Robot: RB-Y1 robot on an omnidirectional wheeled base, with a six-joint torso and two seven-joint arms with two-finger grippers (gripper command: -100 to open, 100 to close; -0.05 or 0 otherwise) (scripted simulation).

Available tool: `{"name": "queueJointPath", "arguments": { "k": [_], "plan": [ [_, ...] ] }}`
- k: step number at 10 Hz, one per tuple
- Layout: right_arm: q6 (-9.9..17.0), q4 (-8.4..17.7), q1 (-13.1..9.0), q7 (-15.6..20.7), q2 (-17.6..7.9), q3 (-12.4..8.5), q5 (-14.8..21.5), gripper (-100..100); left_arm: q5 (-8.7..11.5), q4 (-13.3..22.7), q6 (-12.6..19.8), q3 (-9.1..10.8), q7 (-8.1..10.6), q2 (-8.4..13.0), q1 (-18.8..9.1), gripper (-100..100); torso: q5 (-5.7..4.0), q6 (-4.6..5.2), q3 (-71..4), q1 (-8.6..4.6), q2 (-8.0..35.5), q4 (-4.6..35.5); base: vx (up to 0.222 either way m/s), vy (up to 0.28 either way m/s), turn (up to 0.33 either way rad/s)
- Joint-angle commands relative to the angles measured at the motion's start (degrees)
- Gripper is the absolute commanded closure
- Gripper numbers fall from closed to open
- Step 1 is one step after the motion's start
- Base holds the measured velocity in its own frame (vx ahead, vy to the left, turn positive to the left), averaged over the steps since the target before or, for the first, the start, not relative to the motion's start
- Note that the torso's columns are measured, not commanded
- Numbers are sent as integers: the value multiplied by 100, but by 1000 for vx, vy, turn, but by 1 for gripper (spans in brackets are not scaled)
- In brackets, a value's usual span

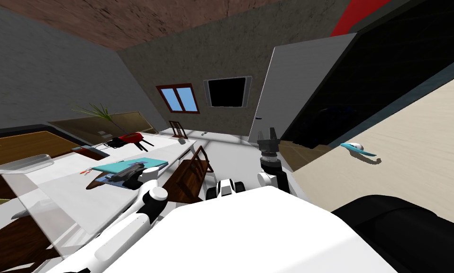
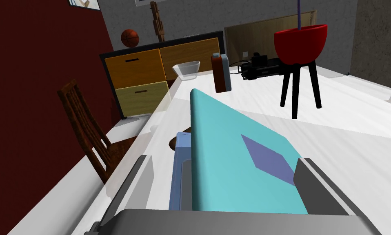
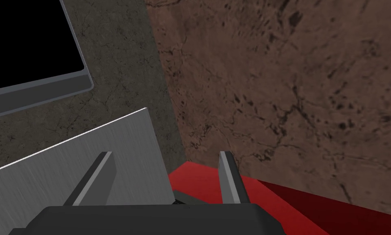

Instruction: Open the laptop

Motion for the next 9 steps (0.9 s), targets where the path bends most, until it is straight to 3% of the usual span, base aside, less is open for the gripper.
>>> {"name": "queueJointPath", "arguments": {
  "k": [1,2,3,4,9],
  "plan": [
    [0,0,0,0,0,0,0,0,47,-66,290,133,-294,132,-200,-100,0,-3,-1,-1,0,0,-15,-61,85],
    [0,0,0,0,0,0,0,0,59,-51,367,165,-365,196,-269,-100,-2,-2,-2,-6,-2,0,-9,-57,63],
    [0,0,0,0,0,0,0,0,49,-39,289,146,-311,161,-247,-100,-2,-1,-4,-8,-6,-2,-2,-25,12],
    [0,0,0,0,0,0,0,0,52,-57,321,158,-347,159,-252,0,1,0,-6,2,-9,-3,-1,-6,-2],
    [0,0,0,0,0,0,0,0,52,-55,318,157,-344,159,-252,0,-2,-1,-4,-7,-6,-2,0,0,0]
  ]
}}
